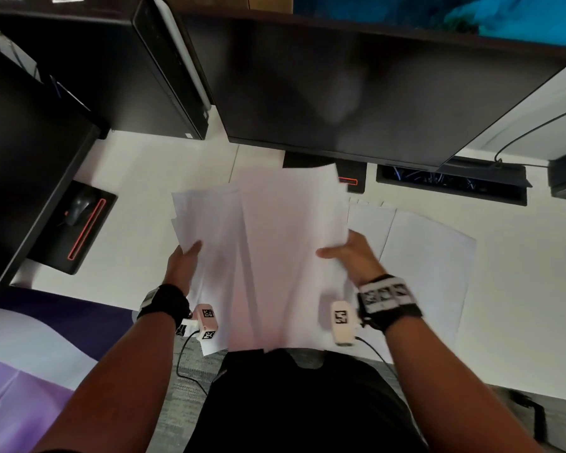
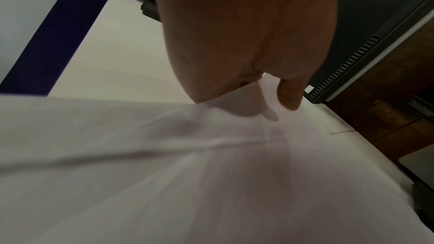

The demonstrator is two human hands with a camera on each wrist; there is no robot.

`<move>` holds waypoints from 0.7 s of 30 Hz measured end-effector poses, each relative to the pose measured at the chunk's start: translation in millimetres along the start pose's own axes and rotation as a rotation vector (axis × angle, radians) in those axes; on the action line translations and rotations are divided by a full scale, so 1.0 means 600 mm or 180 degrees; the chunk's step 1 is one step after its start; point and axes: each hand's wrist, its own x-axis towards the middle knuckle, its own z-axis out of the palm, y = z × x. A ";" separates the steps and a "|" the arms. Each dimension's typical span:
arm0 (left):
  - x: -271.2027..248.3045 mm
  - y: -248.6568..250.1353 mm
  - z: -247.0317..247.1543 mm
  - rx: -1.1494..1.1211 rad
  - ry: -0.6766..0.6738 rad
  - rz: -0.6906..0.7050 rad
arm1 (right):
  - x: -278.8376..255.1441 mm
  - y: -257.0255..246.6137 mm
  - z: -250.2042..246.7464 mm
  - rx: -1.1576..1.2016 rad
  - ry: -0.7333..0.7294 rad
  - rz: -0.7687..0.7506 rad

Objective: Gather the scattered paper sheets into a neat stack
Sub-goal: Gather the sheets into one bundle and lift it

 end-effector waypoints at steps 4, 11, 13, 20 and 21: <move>-0.001 0.005 0.001 -0.0225 -0.0116 -0.0056 | 0.053 0.052 0.084 -0.1553 0.0656 0.0516; -0.011 0.004 0.007 -0.0016 -0.0089 0.0145 | 0.067 0.068 0.164 -0.1451 0.0705 0.0480; -0.006 0.002 0.006 0.0028 -0.0087 0.0153 | 0.069 0.067 0.152 -0.1395 0.1079 0.0555; 0.009 -0.008 0.000 0.0210 -0.0154 0.0231 | 0.085 0.057 0.164 -0.1419 -0.0084 0.0134; 0.015 -0.012 -0.002 0.0269 -0.0134 0.0229 | 0.085 0.057 0.154 -0.1259 0.0011 0.0056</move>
